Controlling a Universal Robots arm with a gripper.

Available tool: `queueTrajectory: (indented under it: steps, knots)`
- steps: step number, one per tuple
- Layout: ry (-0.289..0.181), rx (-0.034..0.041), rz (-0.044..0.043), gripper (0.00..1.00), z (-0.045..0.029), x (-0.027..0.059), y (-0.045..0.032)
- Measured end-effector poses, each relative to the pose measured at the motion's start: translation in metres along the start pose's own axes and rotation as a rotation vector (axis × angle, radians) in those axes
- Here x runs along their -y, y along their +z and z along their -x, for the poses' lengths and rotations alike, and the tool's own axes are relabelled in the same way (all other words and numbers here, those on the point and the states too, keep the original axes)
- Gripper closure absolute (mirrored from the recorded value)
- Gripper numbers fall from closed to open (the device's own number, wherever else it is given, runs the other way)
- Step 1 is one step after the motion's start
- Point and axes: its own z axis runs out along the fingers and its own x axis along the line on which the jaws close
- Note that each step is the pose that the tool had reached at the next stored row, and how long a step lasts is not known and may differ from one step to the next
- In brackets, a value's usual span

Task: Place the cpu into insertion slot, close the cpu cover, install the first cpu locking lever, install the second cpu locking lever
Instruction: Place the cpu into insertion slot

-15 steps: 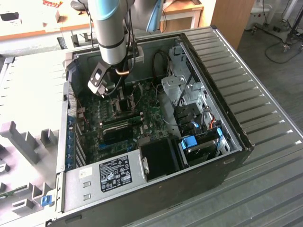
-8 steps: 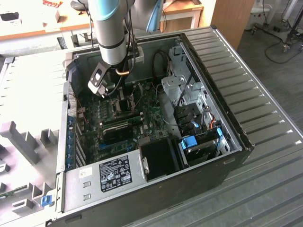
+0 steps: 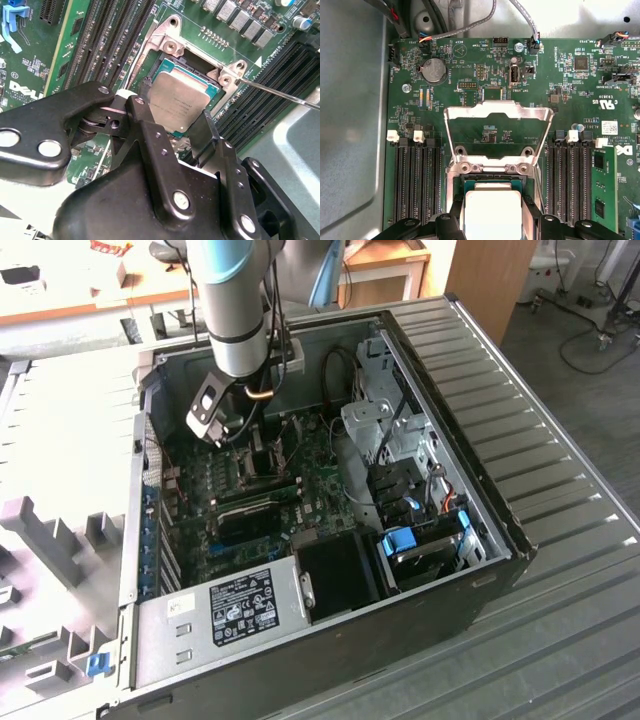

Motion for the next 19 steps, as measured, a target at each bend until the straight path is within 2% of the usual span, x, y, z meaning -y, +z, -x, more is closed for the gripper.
queueTrajectory:
  steps: [17, 19]
  knots:
    - [0.000, 0.0001, 0.0000, 0.46, 0.0000, 0.0001, 0.0023]
    - [0.000, -0.0017, 0.0007, 0.45, -0.0002, 0.0000, 0.0029]
